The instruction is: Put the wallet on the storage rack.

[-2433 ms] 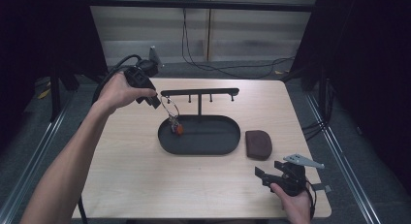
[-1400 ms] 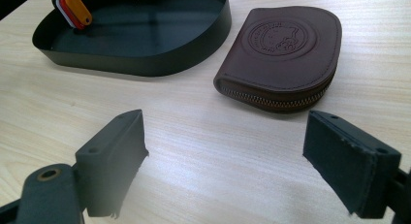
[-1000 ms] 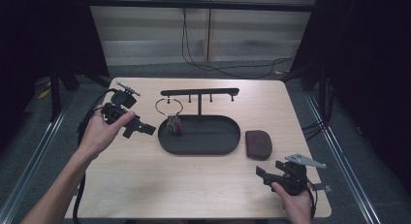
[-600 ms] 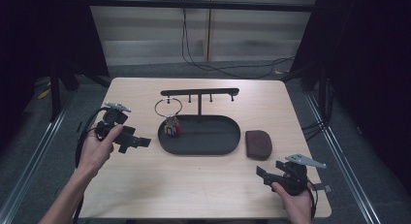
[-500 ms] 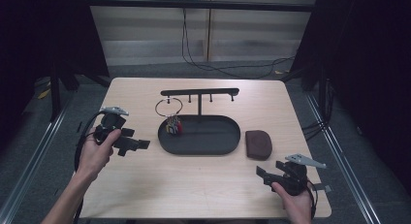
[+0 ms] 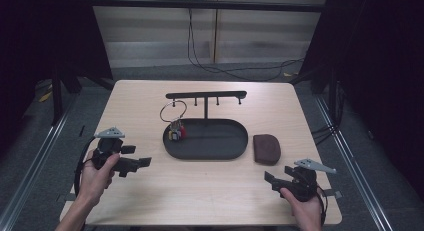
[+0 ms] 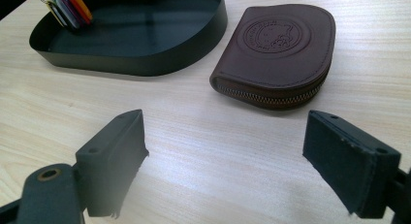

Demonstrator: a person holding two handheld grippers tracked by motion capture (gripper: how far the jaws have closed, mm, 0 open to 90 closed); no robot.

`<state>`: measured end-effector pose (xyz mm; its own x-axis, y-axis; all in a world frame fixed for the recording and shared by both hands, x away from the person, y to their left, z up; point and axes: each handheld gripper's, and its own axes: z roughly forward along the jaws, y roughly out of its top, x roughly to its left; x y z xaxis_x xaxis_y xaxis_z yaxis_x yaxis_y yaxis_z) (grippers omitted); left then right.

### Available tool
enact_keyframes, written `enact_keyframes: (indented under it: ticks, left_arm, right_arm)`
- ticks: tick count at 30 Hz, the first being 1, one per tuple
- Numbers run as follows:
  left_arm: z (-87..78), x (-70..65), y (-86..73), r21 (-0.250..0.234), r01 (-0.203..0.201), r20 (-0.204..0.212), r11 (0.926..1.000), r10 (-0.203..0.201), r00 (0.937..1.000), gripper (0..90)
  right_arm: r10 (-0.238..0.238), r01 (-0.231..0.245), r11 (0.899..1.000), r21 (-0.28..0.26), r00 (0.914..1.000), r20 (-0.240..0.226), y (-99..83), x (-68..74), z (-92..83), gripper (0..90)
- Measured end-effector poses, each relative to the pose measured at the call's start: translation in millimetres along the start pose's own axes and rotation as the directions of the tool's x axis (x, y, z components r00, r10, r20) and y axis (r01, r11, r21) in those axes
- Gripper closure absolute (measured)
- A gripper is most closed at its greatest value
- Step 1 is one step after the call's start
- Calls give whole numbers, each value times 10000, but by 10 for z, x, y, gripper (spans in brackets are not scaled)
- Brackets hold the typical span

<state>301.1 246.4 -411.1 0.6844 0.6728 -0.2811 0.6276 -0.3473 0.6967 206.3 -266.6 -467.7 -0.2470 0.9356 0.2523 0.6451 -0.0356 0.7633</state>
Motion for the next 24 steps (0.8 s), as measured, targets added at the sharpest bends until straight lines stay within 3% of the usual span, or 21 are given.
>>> enact_keyframes:
  ticks: [4,8,9,13,16,20,24]
  left_arm:
    - [18,-9,-130,-36,65,-39,10000,-65,10000,192]
    - [10,-22,-274,-139,174,174,9998,-171,9997,188]
    - [9,-17,-314,-102,223,336,9997,-220,9992,183]
    - [-3,15,-452,291,294,308,9991,-303,9991,181]
    - [-40,49,-536,44,665,514,9978,-666,9964,186]
    - [-28,-13,-670,19,606,402,9982,-607,9973,186]
    - [4,-71,-762,67,522,652,9986,-525,9965,186]
  right_arm:
    - [-10,10,10000,5,10000,29,-1,4,1,155]
    - [23,-23,10000,33,10000,-2,1,-1,6,155]
    - [41,-40,10000,52,10000,-4,2,-1,8,155]
    - [56,-57,10000,50,10000,73,14,-15,14,173]
    - [120,-123,9998,140,9998,169,43,-37,45,176]
    - [90,-92,9999,144,9999,105,73,-32,54,176]
    - [22,-24,9999,143,9999,132,113,-29,43,186]
